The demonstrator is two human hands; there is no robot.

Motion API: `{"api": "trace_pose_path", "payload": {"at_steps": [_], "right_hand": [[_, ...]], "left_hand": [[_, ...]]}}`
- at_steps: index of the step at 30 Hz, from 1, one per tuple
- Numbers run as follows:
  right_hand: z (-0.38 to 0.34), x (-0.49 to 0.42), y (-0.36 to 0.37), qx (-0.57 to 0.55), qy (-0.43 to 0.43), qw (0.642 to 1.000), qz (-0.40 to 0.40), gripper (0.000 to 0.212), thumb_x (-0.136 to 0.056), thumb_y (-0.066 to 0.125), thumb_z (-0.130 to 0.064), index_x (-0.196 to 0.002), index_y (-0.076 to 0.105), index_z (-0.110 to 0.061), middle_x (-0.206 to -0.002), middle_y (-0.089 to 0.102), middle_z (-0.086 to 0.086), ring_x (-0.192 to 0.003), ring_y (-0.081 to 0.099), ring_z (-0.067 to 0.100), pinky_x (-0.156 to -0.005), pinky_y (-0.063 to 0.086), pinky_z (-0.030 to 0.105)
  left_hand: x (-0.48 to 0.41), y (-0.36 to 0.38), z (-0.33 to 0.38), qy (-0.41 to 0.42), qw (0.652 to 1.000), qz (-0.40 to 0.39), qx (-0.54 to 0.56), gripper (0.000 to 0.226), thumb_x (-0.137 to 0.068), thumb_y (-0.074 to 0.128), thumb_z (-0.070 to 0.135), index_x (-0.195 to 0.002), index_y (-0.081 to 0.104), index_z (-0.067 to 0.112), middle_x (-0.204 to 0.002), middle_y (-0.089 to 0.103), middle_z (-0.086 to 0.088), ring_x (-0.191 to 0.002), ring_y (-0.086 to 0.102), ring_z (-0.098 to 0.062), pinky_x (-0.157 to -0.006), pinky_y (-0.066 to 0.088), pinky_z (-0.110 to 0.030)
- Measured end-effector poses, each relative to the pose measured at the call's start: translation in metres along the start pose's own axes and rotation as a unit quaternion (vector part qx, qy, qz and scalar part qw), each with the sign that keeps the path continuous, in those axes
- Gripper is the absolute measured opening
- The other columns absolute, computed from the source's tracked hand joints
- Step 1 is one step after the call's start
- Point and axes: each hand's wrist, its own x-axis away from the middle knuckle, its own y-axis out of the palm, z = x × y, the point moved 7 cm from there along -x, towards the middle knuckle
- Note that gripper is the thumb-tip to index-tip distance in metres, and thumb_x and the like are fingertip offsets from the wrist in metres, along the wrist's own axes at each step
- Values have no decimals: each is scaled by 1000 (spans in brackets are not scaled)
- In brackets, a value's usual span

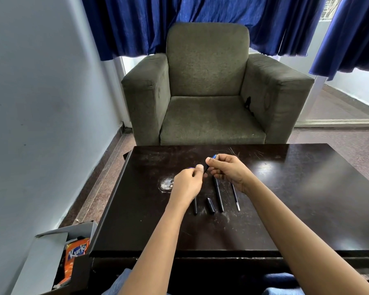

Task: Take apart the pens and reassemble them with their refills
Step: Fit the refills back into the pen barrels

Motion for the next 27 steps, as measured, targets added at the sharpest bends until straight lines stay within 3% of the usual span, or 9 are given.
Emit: {"api": "trace_pose_path", "payload": {"at_steps": [2,7,10,12,14,18,21,25,27], "right_hand": [[0,0,0,1,0,1000,2,19,-86,70,-28,-73,60,-16,-72,63,2,-59,57,5,-61,48,16],[0,1,0,5,-4,1000,-1,19,-86,69,-25,-73,60,-15,-73,64,4,-60,56,5,-58,49,14],[0,1,1,10,-7,1000,-3,19,-86,70,-25,-73,61,-15,-72,63,4,-61,55,7,-60,48,16],[0,0,1,11,-7,1000,-3,18,-86,70,-25,-75,61,-14,-74,63,6,-62,55,8,-59,48,16],[0,-1,1,16,-6,1000,-6,18,-86,70,-26,-75,62,-14,-76,63,7,-63,56,8,-59,48,15],[1,-1,2,17,-8,1000,-13,17,-86,69,-25,-79,62,-12,-73,63,4,-61,56,6,-59,49,14],[1,-1,3,16,-12,1000,-18,17,-86,69,-25,-81,62,-11,-68,62,0,-60,56,6,-60,49,16],[2,-2,4,21,-10,1000,-19,18,-86,70,-26,-81,62,-10,-70,63,3,-59,57,5,-60,48,16],[3,-2,4,24,-10,999,-20,18,-86,69,-26,-80,62,-11,-70,63,5,-57,60,4,-58,48,15]], "left_hand": [[0,0,0,1,1000,0,-8,42,-100,38,38,-88,73,19,-68,58,1,-64,53,-13,-59,40,-23],[0,-5,-2,26,999,29,3,17,-89,62,31,-98,66,16,-91,65,3,-79,57,-8,-59,39,-11],[0,-2,-2,18,1000,19,10,27,-90,60,37,-104,66,15,-97,67,1,-87,61,-11,-68,43,-19],[1,0,0,5,1000,3,-17,39,-98,44,40,-100,70,12,-89,67,-3,-85,61,-16,-70,44,-29],[1,0,1,2,1000,-2,-29,42,-101,38,36,-94,74,15,-78,63,1,-78,59,-14,-67,40,-26],[1,-6,2,34,998,30,-40,23,-92,58,32,-98,70,12,-83,61,4,-66,52,-4,-56,38,-12],[1,-3,0,26,999,20,28,21,-89,63,33,-97,63,14,-89,67,0,-69,64,-8,-64,53,-22],[2,-3,3,-1,1000,8,-20,37,-101,36,35,-96,65,12,-70,62,4,-52,51,0,-48,36,-11],[1,-3,3,3,999,6,-33,39,-101,37,33,-93,70,14,-66,57,7,-54,50,0,-43,34,-9]]}}
